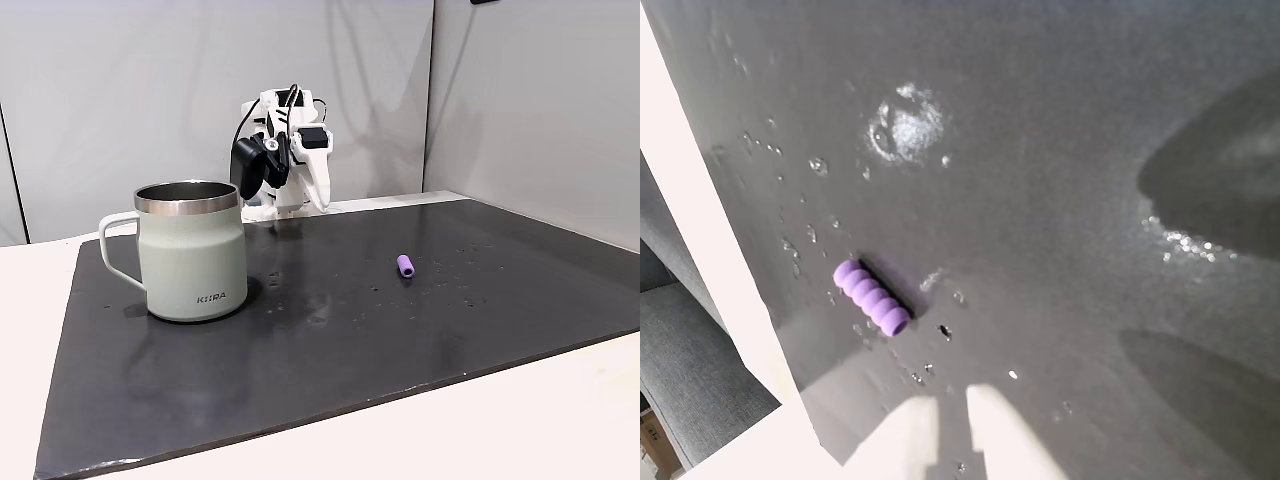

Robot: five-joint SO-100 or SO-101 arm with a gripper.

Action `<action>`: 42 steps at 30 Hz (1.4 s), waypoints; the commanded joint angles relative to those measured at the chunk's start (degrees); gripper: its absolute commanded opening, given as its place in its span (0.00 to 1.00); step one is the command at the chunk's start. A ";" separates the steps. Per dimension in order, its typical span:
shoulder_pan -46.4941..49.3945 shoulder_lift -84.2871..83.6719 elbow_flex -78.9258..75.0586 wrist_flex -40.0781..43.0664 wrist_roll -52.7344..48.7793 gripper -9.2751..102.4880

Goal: Grasp a pengrip and put it in the cup.

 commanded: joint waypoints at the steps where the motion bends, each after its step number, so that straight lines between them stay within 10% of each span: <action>1: -0.18 0.53 -3.34 -0.44 -1.32 0.08; 26: 1.93 -59.15 -71.10 16.79 -11.51 0.08; 42: -0.44 -107.31 -127.27 46.76 -17.49 0.08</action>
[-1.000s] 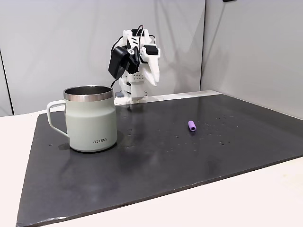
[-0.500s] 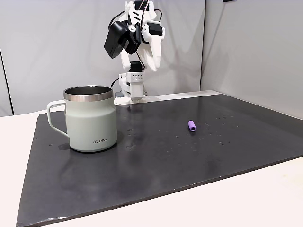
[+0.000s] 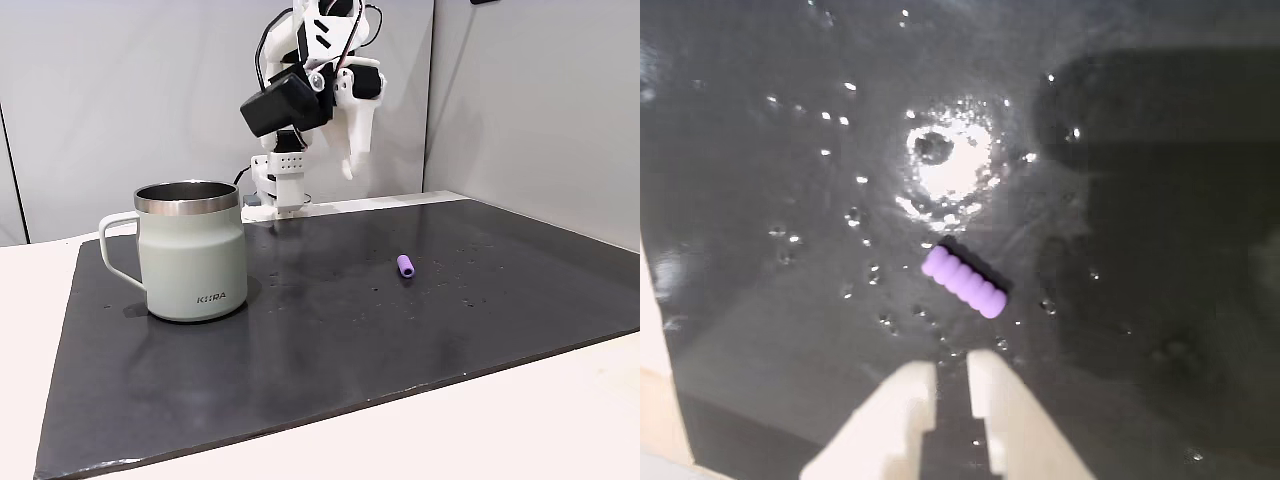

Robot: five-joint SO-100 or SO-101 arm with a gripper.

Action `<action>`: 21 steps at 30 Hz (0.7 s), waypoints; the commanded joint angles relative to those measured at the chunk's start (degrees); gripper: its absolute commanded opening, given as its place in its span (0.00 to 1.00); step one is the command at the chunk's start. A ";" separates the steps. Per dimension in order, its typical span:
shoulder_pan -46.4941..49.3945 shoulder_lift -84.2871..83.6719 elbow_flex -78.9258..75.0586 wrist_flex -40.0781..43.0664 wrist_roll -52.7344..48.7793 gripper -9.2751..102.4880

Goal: Grasp a pengrip and put it in the cup.

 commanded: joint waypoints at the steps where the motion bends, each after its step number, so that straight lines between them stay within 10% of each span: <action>1: -0.18 -9.84 -19.69 9.05 -2.02 0.08; 21: -4.66 -34.19 -44.91 16.08 -9.40 0.24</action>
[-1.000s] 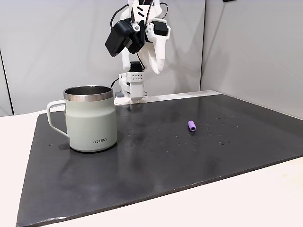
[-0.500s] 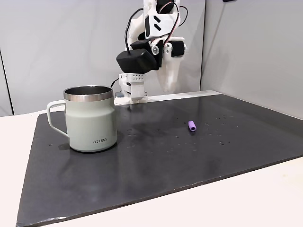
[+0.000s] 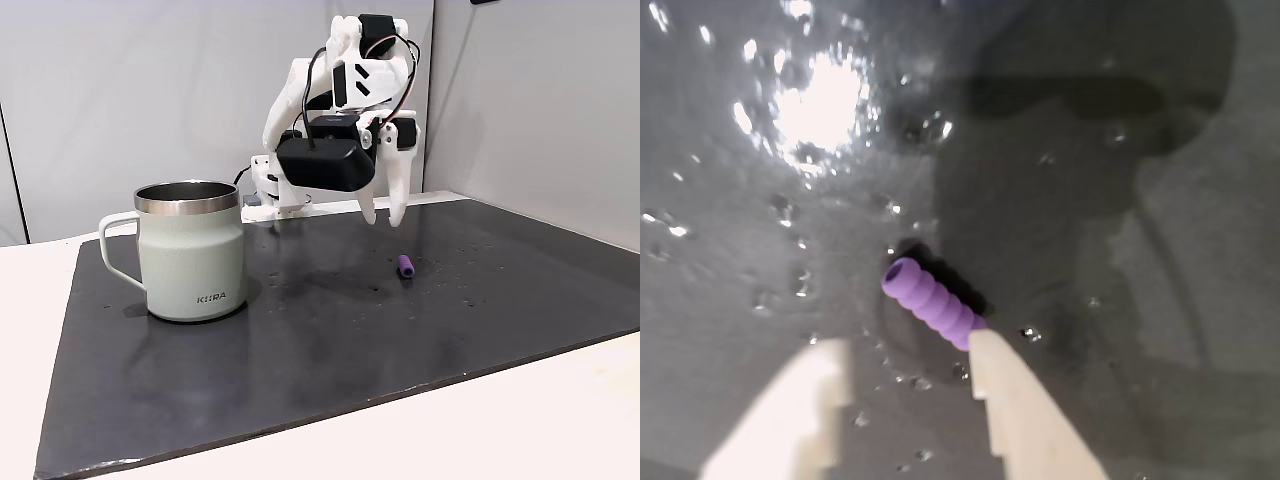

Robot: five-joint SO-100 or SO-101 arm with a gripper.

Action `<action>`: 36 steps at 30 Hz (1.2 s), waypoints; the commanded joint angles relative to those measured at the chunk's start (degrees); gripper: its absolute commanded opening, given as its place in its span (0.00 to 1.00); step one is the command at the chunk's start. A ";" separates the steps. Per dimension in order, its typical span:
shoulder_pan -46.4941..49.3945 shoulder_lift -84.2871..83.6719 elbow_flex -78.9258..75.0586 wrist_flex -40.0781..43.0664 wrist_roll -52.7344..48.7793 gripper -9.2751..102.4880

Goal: Grasp a pengrip and put it in the cup.

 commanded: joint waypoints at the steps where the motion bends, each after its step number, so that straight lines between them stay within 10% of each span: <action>1: -0.79 -1.05 -5.19 0.53 -1.32 0.25; 36: -8.96 -17.14 -11.25 0.62 -7.47 0.20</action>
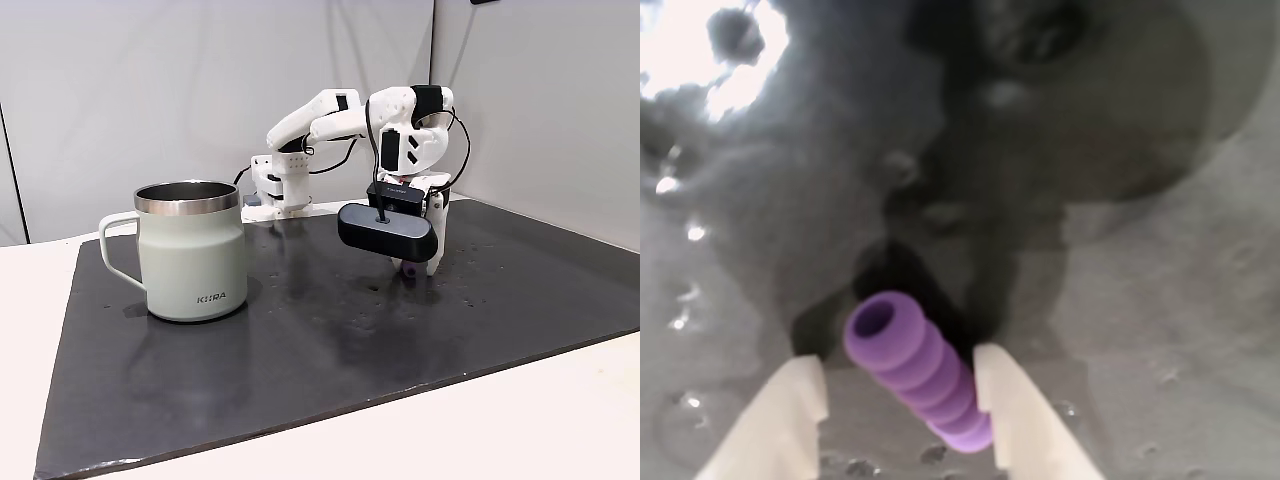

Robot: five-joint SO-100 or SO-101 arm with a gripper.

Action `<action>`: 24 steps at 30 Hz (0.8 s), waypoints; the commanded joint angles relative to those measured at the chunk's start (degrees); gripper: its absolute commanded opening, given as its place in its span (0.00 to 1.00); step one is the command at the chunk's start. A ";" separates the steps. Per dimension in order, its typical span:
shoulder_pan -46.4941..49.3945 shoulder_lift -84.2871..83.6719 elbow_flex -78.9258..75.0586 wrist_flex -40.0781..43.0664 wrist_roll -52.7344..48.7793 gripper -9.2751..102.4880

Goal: Grasp a pengrip and put it in the cup.

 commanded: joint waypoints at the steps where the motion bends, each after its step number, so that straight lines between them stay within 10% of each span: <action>1: -0.79 0.26 -2.81 0.62 -0.88 0.20; 24: 0.00 11.51 0.35 0.79 0.97 0.08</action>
